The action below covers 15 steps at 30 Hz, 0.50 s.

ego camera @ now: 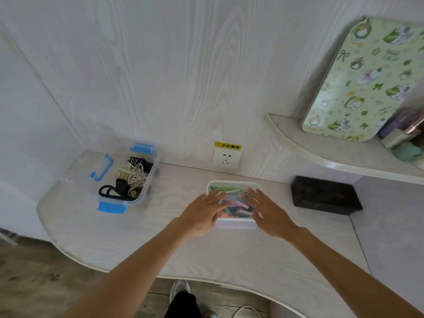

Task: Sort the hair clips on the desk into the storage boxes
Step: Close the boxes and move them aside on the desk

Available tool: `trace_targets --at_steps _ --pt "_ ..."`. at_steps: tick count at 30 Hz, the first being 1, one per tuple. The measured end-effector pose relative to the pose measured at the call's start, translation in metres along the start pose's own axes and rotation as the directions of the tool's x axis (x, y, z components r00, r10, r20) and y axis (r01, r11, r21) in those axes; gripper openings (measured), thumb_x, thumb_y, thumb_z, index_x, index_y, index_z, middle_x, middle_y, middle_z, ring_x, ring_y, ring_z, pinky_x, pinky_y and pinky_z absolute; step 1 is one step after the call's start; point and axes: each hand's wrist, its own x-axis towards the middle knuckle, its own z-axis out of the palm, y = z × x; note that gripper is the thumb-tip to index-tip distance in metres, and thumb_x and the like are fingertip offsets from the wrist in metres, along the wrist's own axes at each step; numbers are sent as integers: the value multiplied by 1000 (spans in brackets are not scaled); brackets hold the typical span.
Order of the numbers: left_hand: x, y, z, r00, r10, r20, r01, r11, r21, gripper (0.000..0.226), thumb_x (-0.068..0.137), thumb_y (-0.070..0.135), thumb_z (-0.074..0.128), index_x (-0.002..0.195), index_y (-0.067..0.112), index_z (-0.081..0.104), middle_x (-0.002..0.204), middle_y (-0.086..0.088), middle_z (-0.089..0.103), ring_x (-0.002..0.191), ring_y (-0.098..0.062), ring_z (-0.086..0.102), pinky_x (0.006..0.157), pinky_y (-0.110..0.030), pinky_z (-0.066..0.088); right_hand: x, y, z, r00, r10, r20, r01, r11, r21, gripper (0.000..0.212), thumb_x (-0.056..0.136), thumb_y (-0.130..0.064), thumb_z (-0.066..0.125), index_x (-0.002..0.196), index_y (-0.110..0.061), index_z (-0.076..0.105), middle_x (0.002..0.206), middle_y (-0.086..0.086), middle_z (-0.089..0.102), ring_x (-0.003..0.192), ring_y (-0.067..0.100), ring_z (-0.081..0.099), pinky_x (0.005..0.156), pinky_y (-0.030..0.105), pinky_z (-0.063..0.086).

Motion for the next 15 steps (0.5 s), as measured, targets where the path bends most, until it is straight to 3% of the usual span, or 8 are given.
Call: trace_targets --at_steps 5,7,9,11,15 --pt "-3 -2 -6 998 44 44 -51 981 185 62 96 50 33 150 27 12 159 -3 3 147 -20 2 119 -39 4 -2 1 -5 997 -35 68 46 984 -174 85 84 -67 40 148 -28 -1 150 -9 -17 141 9 -11 117 30 7" --pt "-5 -2 -3 997 69 22 -72 965 251 66 95 49 39 150 25 13 159 -6 5 147 -23 5 119 -40 5 -1 0 -3 998 -47 50 56 980 -190 101 69 -86 23 148 -25 5 149 -7 -11 140 12 -4 114 29 9" --pt "-6 -2 -2 996 84 4 -82 956 283 66 94 44 43 150 23 14 158 -8 9 146 -25 8 119 -41 7 1 0 0 997 -78 -26 70 975 -211 104 69 -87 8 144 -19 29 152 4 22 138 24 28 107 35 30" --pt "-5 -2 -1 995 100 -6 -94 950 298 65 94 39 47 149 21 18 158 -10 12 146 -27 11 119 -41 10 2 0 0 997 -72 -30 64 973 -222 90 81 -78 9 132 -15 48 135 11 53 117 30 58 87 37 51" --pt "-4 -2 1 995 93 -37 -80 962 262 63 94 33 50 148 18 21 157 -12 13 145 -29 15 117 -40 16 0 -1 2 994 -92 -64 71 957 -283 79 84 -74 9 126 -19 45 124 11 63 107 30 64 77 36 56"
